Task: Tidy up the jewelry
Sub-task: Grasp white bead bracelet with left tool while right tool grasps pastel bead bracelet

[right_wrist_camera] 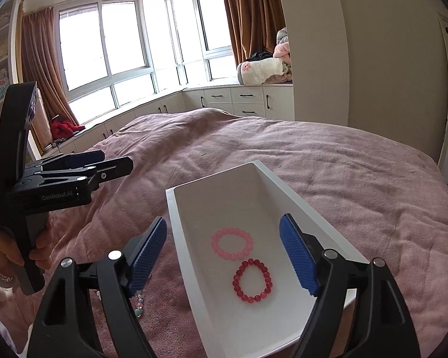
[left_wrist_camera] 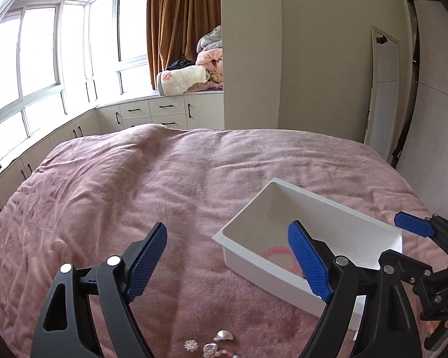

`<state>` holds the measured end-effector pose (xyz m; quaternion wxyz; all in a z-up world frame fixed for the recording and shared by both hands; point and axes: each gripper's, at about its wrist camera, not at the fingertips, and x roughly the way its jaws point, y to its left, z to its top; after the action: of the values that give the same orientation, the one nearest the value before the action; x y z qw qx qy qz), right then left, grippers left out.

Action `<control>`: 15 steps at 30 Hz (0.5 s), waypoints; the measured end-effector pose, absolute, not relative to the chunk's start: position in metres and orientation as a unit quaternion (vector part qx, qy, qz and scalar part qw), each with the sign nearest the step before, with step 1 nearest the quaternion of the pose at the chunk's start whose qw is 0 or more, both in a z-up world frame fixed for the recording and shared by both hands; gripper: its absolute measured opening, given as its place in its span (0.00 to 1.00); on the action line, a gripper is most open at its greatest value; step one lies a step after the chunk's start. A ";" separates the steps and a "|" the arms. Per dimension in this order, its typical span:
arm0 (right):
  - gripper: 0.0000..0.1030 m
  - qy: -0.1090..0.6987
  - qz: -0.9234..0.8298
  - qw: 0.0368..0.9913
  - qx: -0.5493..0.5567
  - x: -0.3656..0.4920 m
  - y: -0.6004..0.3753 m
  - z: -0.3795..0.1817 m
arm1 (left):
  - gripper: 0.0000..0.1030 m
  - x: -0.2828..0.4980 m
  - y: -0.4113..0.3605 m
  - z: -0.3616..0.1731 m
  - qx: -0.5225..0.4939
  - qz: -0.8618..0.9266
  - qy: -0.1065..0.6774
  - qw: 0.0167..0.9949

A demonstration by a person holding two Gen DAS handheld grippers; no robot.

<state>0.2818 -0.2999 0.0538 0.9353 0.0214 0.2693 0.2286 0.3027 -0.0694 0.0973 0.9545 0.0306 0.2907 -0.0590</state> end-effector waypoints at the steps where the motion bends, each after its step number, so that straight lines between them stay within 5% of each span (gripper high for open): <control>1: 0.79 0.264 0.233 0.936 0.020 0.278 -0.295 0.056 | 0.89 0.295 -0.062 0.100 0.031 -0.053 0.285 0.956; 3: 0.86 0.253 0.244 0.936 0.023 0.271 -0.286 0.061 | 0.92 0.282 -0.050 0.103 0.033 -0.029 0.276 0.960; 9: 0.87 0.236 0.294 0.926 0.021 0.254 -0.255 0.064 | 0.92 0.244 -0.007 0.095 -0.026 0.021 0.270 0.962; 15: 0.74 0.227 0.342 0.912 -0.011 0.234 -0.216 0.048 | 0.93 0.216 0.023 0.044 -0.042 0.084 0.277 0.956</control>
<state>0.2336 -0.2155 0.0480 0.9118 -0.0113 0.2274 0.3416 0.2163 0.0232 0.0441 0.9564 -0.0420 0.2768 0.0836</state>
